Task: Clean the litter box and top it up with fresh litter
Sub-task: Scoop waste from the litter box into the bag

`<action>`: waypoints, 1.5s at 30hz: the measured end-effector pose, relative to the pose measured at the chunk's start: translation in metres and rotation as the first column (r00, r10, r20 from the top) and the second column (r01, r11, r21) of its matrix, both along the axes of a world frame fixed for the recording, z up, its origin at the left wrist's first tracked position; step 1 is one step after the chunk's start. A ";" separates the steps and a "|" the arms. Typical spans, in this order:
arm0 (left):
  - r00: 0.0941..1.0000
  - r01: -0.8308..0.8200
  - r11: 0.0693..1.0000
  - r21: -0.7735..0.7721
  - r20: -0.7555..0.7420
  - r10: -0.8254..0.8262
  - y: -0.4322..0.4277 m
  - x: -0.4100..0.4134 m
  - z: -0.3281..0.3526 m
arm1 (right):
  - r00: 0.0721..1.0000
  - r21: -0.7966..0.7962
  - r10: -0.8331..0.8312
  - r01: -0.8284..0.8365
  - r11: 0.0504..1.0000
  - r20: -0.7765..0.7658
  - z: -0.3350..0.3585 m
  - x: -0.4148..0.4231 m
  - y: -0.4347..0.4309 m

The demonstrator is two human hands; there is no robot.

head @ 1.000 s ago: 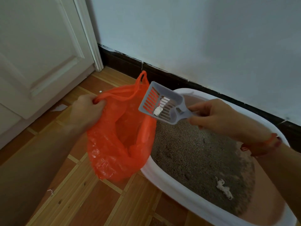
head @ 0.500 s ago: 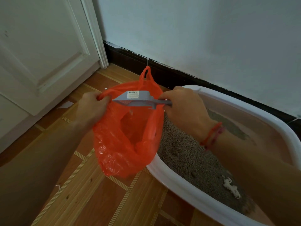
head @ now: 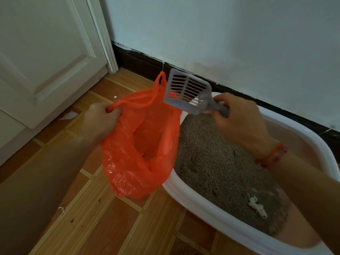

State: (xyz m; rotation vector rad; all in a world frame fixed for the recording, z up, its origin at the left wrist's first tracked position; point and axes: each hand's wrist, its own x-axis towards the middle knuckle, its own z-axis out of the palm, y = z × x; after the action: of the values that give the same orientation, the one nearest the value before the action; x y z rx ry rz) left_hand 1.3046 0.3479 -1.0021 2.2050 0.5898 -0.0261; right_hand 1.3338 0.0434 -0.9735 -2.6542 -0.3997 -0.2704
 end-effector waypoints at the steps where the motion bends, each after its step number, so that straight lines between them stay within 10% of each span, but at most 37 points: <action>1: 1.000 0.005 1.000 0.008 0.003 -0.005 0.000 -0.001 -0.001 | 0.999 0.001 -0.035 0.035 0.999 -0.020 -0.001 -0.001 -0.009; 10: 1.000 0.021 1.000 0.007 -0.005 -0.021 0.000 -0.002 -0.005 | 0.860 -0.410 -0.137 -0.090 0.908 -0.491 0.006 -0.006 -0.072; 18: 0.999 0.034 0.999 0.004 -0.011 -0.034 -0.002 -0.003 -0.004 | 0.851 -0.691 -0.228 -0.198 0.696 -0.473 0.002 -0.019 -0.079; 45: 0.995 0.096 0.992 0.085 0.011 -0.097 -0.012 -0.001 -0.010 | 0.862 -0.513 -0.109 -0.189 0.837 -0.494 -0.074 -0.060 -0.057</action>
State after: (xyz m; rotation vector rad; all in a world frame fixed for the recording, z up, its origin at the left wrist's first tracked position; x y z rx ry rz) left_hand 1.3040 0.3361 -1.0123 2.3128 0.4837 -0.0358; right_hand 1.2739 -0.0133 -1.0472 -3.1073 -0.3984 0.6615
